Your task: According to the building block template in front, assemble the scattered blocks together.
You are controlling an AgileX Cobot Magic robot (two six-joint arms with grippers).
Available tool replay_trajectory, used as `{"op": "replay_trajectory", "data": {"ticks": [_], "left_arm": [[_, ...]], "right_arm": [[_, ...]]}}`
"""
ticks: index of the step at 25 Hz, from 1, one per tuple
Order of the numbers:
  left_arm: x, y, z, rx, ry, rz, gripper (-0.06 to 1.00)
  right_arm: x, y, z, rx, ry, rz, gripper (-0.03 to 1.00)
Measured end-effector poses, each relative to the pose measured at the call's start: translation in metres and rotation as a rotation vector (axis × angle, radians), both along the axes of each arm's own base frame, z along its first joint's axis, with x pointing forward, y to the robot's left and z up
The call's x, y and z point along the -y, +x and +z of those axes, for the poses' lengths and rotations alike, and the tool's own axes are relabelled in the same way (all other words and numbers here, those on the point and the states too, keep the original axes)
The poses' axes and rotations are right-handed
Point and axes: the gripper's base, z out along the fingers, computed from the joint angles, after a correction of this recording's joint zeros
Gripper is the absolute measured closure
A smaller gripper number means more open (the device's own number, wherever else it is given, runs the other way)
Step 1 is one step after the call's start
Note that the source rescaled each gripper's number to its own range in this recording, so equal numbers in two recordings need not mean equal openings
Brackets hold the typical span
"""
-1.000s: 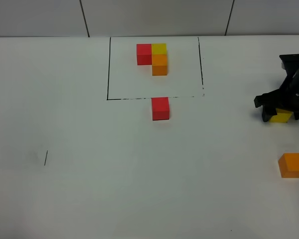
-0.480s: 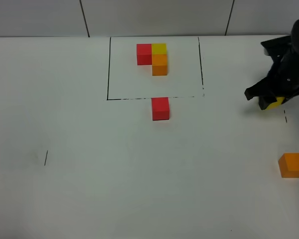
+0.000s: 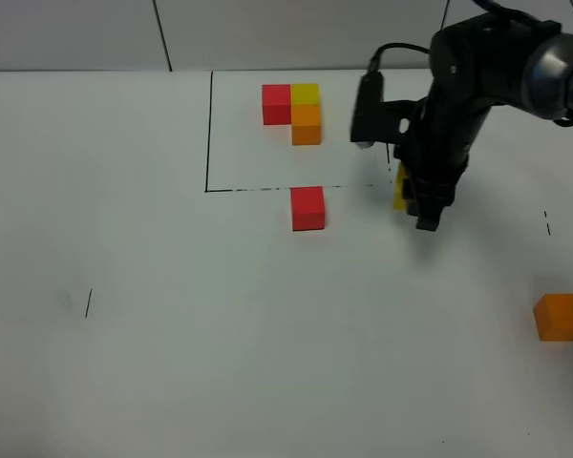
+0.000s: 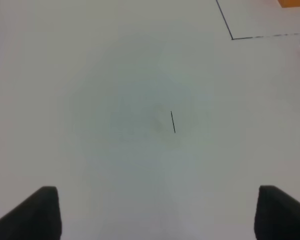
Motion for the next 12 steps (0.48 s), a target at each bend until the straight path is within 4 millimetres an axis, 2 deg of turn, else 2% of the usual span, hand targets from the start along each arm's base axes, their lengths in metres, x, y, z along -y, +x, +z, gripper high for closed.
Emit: {"op": "replay_trajectory", "data": {"ticks": [4,9,12], "left_arm": [[0.0,0.0,0.0,0.0,0.0,0.0,0.2],[0.0,0.0,0.0,0.0,0.0,0.0,0.2],[0.0,0.0,0.0,0.0,0.0,0.0,0.2]], "right_arm": [[-0.022,0.006,-0.011,-0.008,-0.028,0.096,0.96],[-0.029,0.015,-0.03,-0.074,-0.058,0.161,0.96],[-0.034,0.02,-0.034,-0.085,-0.039,0.167,0.96]]}}
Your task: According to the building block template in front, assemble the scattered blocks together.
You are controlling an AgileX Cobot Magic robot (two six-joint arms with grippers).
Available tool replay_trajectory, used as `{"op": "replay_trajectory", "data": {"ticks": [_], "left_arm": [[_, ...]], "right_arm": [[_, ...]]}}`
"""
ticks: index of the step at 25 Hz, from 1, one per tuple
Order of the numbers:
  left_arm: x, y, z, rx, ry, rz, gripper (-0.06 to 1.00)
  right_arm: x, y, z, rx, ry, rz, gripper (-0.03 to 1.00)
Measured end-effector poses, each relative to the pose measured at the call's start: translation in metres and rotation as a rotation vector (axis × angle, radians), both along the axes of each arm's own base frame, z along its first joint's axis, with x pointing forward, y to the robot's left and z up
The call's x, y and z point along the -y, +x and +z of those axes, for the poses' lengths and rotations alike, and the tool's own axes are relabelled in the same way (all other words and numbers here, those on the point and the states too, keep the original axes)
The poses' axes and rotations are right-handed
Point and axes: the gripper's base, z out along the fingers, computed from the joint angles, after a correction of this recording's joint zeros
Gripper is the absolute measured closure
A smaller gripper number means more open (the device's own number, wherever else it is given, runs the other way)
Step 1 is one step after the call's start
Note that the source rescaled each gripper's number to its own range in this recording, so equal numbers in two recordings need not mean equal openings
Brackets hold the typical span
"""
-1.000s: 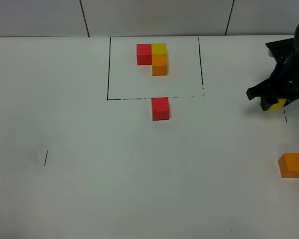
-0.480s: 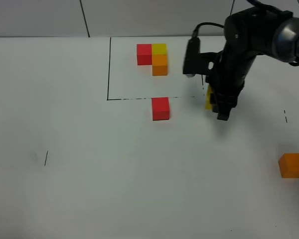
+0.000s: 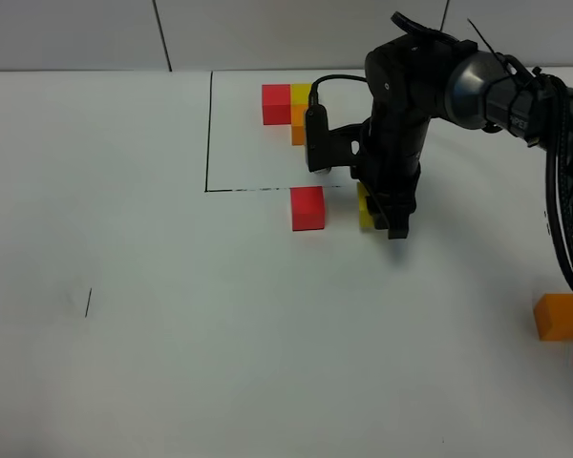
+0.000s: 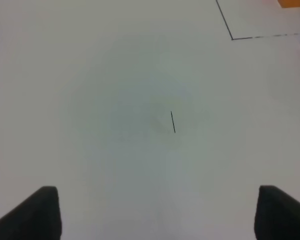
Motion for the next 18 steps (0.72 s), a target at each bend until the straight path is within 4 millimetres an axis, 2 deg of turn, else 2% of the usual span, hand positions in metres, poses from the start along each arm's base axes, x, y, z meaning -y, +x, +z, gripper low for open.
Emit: {"op": "replay_trajectory", "data": {"ticks": [6,18], "left_arm": [[0.0,0.0,0.0,0.0,0.0,0.0,0.2],[0.0,0.0,0.0,0.0,0.0,0.0,0.2]], "right_arm": [[-0.008,0.008,0.0,0.008,0.048,-0.027,0.96],[-0.013,0.018,-0.018,-0.021,0.056,-0.085,0.96]]}}
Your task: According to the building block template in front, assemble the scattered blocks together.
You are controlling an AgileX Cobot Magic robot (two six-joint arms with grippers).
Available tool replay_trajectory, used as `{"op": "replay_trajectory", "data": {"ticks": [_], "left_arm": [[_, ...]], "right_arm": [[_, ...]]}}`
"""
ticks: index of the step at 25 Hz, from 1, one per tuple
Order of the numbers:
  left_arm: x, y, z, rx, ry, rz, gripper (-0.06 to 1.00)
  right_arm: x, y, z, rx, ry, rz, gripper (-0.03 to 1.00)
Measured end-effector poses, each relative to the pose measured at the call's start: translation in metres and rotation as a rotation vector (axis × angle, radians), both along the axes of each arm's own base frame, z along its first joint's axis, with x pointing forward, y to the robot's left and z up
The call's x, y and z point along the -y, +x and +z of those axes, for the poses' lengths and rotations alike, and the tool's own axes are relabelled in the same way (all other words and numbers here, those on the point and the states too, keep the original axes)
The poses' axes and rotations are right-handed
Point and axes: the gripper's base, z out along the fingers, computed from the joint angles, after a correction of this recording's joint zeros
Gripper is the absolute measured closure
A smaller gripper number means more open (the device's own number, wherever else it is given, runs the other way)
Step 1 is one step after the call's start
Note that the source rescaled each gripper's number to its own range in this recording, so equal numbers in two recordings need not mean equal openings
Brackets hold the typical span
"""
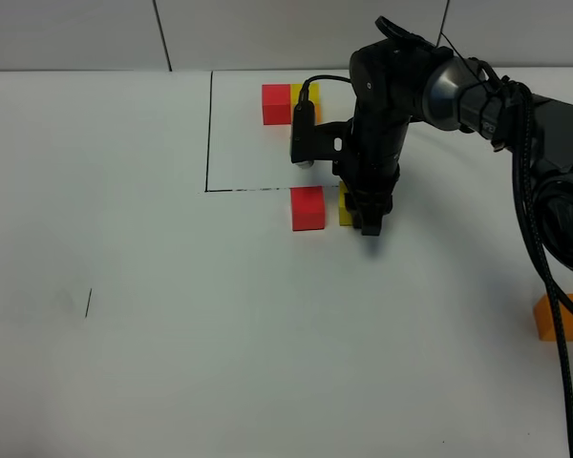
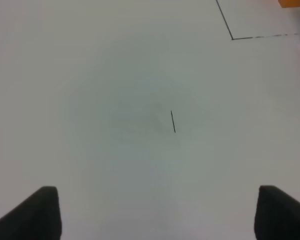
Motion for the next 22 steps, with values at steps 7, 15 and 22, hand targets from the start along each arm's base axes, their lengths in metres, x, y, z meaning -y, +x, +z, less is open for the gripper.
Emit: {"op": "replay_trajectory", "data": {"ticks": [7,15,22], "left_arm": [[0.0,0.0,0.0,0.0,-0.001,0.0,0.2],[0.0,0.0,0.0,0.0,-0.001,0.0,0.2],[0.0,0.0,0.0,0.0,-0.001,0.0,0.2]], "right_arm": [[0.001,0.001,-0.002,0.001,-0.017,0.005,0.96],[0.0,0.001,-0.008,-0.012,-0.018,0.005,0.96],[-0.013,-0.004,-0.008,-0.013,-0.019,0.033,0.96]]}}
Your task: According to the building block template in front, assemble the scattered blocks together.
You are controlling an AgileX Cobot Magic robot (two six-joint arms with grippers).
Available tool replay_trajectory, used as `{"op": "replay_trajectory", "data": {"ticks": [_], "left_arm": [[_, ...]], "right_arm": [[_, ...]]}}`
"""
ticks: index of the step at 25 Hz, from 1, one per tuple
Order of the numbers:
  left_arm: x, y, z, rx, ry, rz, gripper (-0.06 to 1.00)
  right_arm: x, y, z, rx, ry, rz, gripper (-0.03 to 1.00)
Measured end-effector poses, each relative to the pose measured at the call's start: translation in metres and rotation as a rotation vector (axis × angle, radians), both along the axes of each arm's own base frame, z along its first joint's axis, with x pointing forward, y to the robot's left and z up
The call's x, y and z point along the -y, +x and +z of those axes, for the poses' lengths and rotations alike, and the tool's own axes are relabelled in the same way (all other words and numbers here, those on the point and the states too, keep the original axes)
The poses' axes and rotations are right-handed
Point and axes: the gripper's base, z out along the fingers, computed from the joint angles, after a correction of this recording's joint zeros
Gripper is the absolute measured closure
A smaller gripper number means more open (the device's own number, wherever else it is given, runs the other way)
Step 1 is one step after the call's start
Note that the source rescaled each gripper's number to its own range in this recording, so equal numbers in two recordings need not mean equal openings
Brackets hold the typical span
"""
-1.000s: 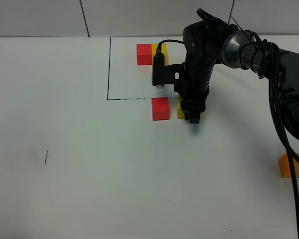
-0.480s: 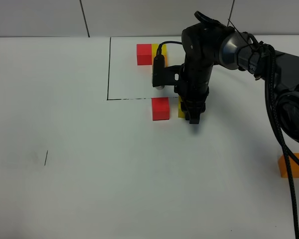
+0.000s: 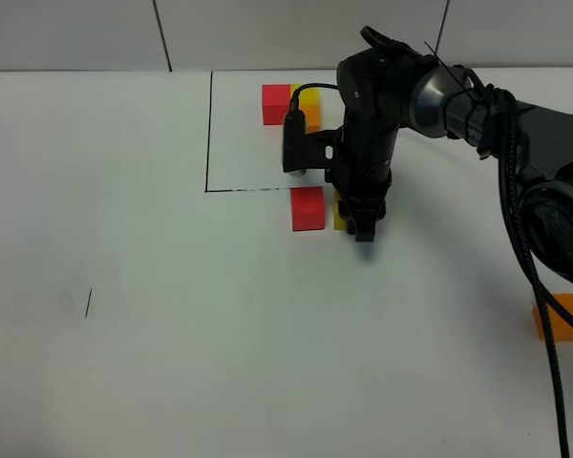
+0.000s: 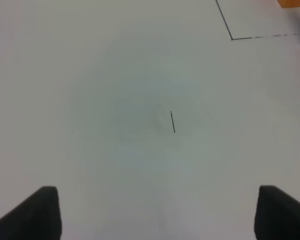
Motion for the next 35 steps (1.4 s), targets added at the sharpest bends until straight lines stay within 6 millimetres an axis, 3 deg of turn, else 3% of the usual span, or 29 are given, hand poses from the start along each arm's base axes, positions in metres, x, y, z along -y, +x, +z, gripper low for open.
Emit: {"op": "replay_trajectory", "data": {"ticks": [35], "left_arm": [[0.0,0.0,-0.0001,-0.001,-0.002,0.001,0.2]], "right_arm": [[-0.0042,0.0002,-0.0017,0.009,0.015,0.028,0.96]]}}
